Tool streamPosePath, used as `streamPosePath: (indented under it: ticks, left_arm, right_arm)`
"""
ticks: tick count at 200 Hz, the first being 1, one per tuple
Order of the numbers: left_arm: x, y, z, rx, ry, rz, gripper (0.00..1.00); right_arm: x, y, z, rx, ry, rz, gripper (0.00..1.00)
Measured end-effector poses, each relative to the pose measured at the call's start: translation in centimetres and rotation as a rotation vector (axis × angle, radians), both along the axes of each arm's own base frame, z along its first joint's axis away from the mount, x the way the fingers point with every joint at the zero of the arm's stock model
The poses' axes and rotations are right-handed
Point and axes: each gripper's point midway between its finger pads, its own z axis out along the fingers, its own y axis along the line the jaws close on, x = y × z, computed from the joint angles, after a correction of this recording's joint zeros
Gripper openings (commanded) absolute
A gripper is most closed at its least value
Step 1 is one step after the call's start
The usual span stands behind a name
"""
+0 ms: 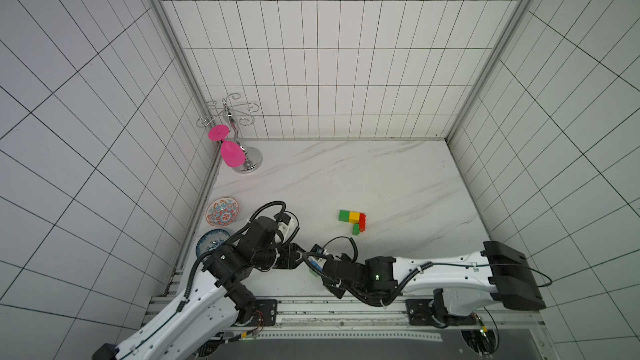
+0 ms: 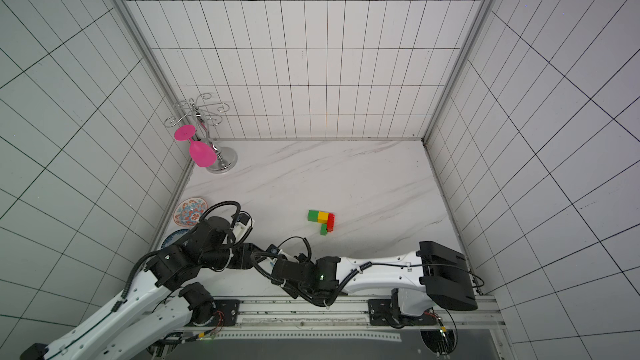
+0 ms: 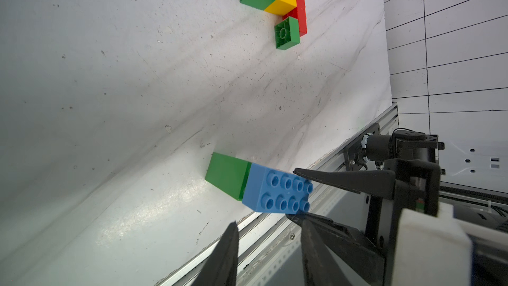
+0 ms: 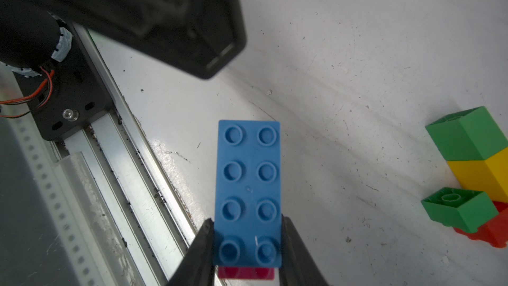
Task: Assemble the letter r with lego
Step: Assemble the lego brick with the lego brick.
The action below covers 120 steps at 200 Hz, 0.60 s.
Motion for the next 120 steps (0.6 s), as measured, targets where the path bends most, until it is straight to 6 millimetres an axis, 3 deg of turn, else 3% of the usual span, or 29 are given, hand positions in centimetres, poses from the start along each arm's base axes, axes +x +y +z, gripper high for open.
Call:
streamPosePath:
  ticks: [75,120]
  left_arm:
    - [-0.7,-0.6,-1.0,-0.001,0.064,-0.048,0.44]
    - [-0.8,-1.3,-1.3,-0.015,0.091,-0.073,0.36]
  right_arm:
    - [0.0,0.2,-0.2,-0.004,0.004,-0.005,0.0]
    - [0.0,0.2,-0.2,-0.003,0.005,-0.008,0.0]
